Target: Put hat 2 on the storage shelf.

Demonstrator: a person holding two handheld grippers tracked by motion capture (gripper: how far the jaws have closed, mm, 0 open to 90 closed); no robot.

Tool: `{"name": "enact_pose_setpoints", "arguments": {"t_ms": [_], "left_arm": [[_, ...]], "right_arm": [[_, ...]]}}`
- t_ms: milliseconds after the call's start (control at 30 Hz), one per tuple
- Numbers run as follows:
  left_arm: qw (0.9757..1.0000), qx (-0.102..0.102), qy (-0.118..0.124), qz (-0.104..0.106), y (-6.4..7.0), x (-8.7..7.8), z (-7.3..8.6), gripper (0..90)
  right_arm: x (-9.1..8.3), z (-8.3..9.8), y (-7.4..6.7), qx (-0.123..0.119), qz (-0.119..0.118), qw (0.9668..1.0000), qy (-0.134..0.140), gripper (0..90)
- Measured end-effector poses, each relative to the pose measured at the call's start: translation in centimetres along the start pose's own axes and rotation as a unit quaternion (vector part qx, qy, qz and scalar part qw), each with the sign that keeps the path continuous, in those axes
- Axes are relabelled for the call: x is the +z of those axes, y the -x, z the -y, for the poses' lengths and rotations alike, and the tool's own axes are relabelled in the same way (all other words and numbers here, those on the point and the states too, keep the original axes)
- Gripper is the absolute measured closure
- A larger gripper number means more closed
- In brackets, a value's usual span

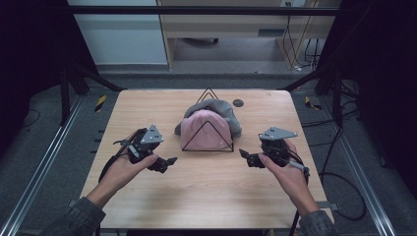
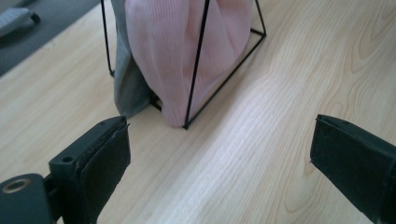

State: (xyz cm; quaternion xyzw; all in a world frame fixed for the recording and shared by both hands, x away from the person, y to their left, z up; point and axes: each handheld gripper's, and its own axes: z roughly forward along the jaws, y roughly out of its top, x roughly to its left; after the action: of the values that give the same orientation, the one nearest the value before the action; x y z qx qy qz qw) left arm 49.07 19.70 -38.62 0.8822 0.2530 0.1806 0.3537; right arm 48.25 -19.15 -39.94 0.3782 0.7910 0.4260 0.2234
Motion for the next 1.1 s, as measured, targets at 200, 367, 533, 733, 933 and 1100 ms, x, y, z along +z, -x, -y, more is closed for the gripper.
{"name": "enact_pose_setpoints", "arguments": {"t_ms": [200,367,533,733,933,1100], "left_arm": [[0.9998,-0.012,-0.015,0.004,-0.1,0.9,2.0,4.6],[0.9993,-0.018,-0.03,0.01,-0.1,1.8,3.5,4.6],[0.9986,-0.021,-0.047,0.015,-0.1,2.6,5.1,4.7],[0.9969,-0.027,-0.07,0.022,-0.3,3.4,6.5,4.5],[0.9953,-0.035,-0.086,0.026,-0.3,4.3,7.7,4.5],[0.9954,-0.051,-0.077,0.026,-0.4,4.9,8.7,4.5]], "right_arm": [[0.5,1.9,-0.1,0.007,-0.003,0.9999,-0.014,11.4],[1.2,3.5,0.0,0.013,-0.004,0.9995,-0.03,11.5],[2.0,4.7,0.0,0.016,-0.007,0.9987,-0.048,11.6],[3.0,6.0,-0.2,0.02,-0.009,0.9974,-0.068,12.0],[3.8,7.1,-0.6,0.023,-0.02,0.9956,-0.088,12.0],[4.4,7.5,-0.7,0.03,-0.022,0.9944,-0.098,12.1]]}}
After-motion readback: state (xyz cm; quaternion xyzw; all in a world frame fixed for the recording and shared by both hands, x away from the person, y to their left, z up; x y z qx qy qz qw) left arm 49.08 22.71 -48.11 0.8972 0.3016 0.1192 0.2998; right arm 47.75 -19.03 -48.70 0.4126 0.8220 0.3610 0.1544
